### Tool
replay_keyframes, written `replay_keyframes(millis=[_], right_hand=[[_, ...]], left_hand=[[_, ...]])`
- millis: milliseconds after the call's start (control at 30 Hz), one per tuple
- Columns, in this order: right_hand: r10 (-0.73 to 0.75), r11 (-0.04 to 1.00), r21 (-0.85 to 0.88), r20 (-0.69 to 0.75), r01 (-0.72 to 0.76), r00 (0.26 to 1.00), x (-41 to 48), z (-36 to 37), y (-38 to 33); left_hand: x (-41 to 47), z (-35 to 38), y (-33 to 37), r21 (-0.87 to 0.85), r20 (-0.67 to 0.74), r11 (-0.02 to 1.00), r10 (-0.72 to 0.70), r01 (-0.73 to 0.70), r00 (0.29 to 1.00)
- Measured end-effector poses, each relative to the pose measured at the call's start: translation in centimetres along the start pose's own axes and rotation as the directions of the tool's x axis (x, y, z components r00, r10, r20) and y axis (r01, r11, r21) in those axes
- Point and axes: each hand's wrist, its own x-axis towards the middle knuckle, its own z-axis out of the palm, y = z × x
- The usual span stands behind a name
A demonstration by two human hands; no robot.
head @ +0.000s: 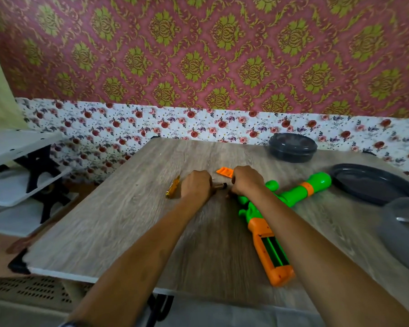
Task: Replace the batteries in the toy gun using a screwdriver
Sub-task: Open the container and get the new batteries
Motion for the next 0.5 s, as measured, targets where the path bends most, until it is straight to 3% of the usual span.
replay_keyframes(millis=[267, 500], right_hand=[[-0.043, 0.988, 0.148, -0.079, 0.055, 0.996, -2.0, -3.9, 2.0], [0.076, 0.986, 0.157, -0.175, -0.048, 0.982, -8.3, -9.3, 11.3]], left_hand=[[-0.5, -3.6, 0.9, -0.202, -0.042, 0.979, 0.012, -0.02, 0.999], [-3.2, -5.2, 10.6, -0.306, -0.091, 0.937, 0.147, -0.168, 0.985]])
